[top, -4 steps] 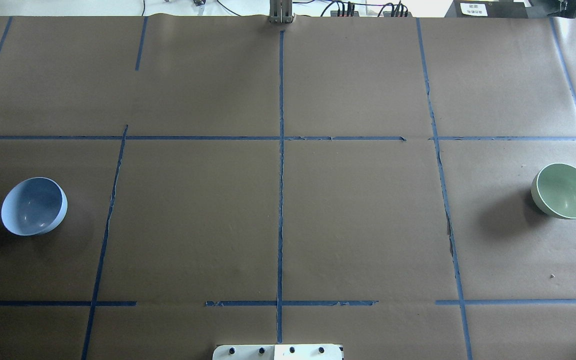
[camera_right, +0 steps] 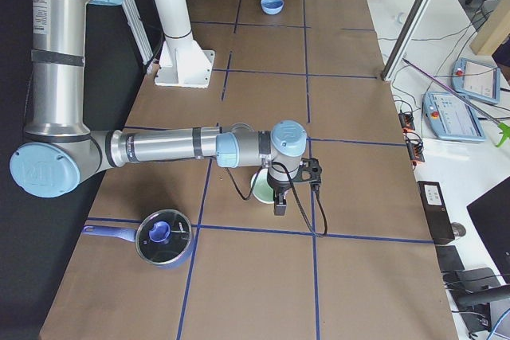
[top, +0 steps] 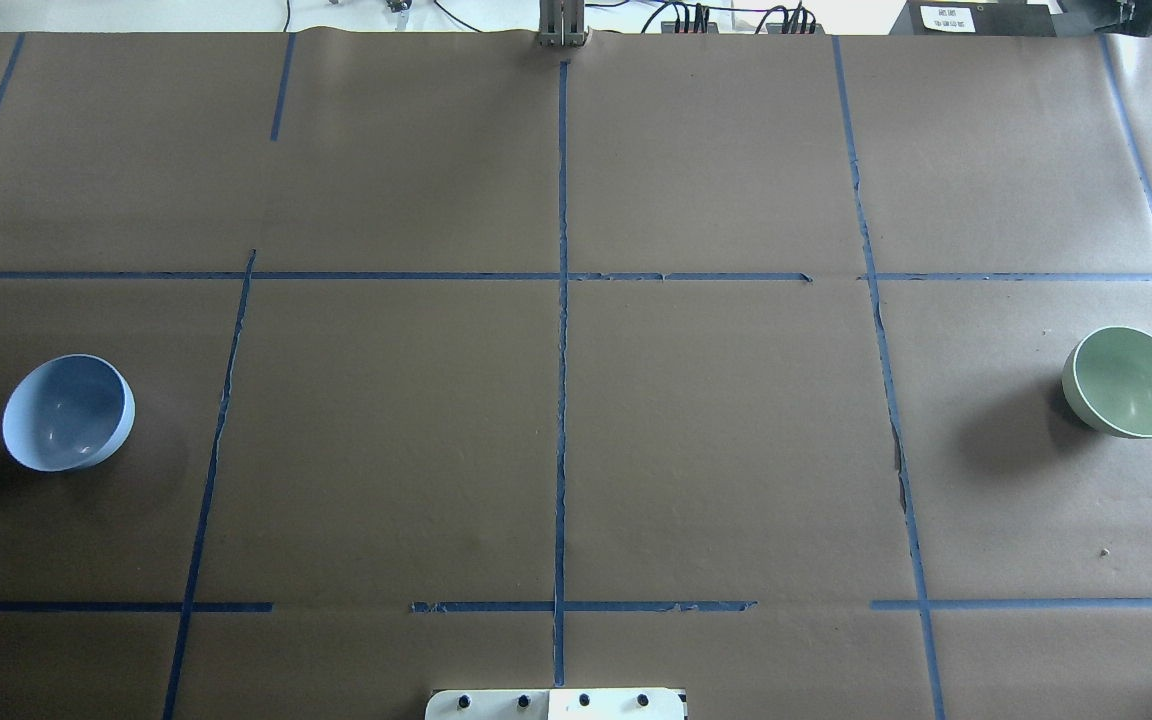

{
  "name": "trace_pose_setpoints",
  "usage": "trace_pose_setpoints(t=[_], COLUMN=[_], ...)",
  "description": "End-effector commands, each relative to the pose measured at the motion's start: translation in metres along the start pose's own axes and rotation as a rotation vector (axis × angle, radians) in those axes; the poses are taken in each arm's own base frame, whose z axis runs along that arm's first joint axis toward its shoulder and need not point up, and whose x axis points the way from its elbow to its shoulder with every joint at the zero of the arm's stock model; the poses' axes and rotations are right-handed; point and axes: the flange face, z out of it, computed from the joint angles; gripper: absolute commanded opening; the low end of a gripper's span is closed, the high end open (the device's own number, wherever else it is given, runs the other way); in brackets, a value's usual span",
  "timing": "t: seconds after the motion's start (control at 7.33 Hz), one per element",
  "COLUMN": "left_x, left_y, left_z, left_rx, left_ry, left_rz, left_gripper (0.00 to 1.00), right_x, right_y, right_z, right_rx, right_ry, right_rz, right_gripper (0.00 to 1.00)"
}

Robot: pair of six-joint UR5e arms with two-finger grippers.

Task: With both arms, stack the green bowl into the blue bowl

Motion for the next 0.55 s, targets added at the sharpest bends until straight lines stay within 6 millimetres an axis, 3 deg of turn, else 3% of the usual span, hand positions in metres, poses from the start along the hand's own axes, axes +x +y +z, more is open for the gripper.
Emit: trace_pose_setpoints(t=[0.0, 0.41], left_x=[0.0023, -0.0030], left_y=[-0.0013, -0.0012], left_z=[-0.0015, 0.0051], left_rx=[0.005, -0.001], left_ry=[0.004, 0.005], left_rz=[0.004, 0.006], left_gripper=[1.00, 1.00], right_x=[-0.0002, 0.0023], right_y=[-0.0010, -0.0001], right_z=[0.0006, 0.0043], right_rx=[-0.001, -0.008], right_ry=[0.001, 0.000], right_rz=[0.003, 0.007], right_gripper=[1.00, 1.00])
